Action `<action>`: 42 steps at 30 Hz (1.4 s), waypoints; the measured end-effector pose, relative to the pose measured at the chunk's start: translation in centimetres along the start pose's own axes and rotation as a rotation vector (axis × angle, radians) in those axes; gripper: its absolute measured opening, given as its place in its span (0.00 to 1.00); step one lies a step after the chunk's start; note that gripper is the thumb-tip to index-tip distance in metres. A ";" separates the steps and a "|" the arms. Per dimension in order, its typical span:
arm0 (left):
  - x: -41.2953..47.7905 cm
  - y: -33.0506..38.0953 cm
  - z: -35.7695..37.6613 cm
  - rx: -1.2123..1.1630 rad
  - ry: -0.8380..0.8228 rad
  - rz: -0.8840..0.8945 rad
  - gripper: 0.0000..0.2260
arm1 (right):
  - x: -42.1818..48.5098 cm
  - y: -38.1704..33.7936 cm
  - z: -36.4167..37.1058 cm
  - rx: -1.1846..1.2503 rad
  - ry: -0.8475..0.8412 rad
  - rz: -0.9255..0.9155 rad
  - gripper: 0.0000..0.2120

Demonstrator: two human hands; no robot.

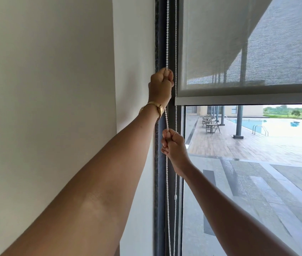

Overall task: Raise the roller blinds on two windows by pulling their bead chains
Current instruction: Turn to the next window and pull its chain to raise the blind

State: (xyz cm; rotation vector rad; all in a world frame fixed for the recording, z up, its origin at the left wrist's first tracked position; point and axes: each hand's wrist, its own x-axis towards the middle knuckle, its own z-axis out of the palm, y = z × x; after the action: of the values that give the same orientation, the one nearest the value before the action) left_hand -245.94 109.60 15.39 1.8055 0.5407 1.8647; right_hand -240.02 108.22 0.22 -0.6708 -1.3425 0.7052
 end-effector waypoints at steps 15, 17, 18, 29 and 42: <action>-1.3 -1.1 -0.8 0.033 -0.007 0.022 0.16 | -0.7 1.0 0.0 0.034 -0.003 0.019 0.20; -1.5 -1.4 -1.0 0.040 -0.003 0.025 0.15 | -0.8 1.3 -0.2 0.026 -0.010 0.021 0.20; -1.7 -1.5 -1.0 0.043 -0.003 0.028 0.15 | -0.8 1.5 -0.4 0.022 -0.008 0.024 0.21; -1.9 -2.4 -0.1 0.047 -0.039 0.010 0.16 | -1.4 1.9 -1.2 -0.011 -0.041 0.042 0.17; -4.3 -3.6 0.3 0.001 0.024 -0.148 0.13 | -1.9 0.1 -2.2 -0.138 -0.104 0.113 0.13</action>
State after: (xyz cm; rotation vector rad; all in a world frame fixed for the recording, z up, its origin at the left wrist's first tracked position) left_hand -245.37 109.96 9.84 1.6971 0.6657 1.7887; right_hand -238.03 106.75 -1.22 -0.8349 -1.4675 0.7512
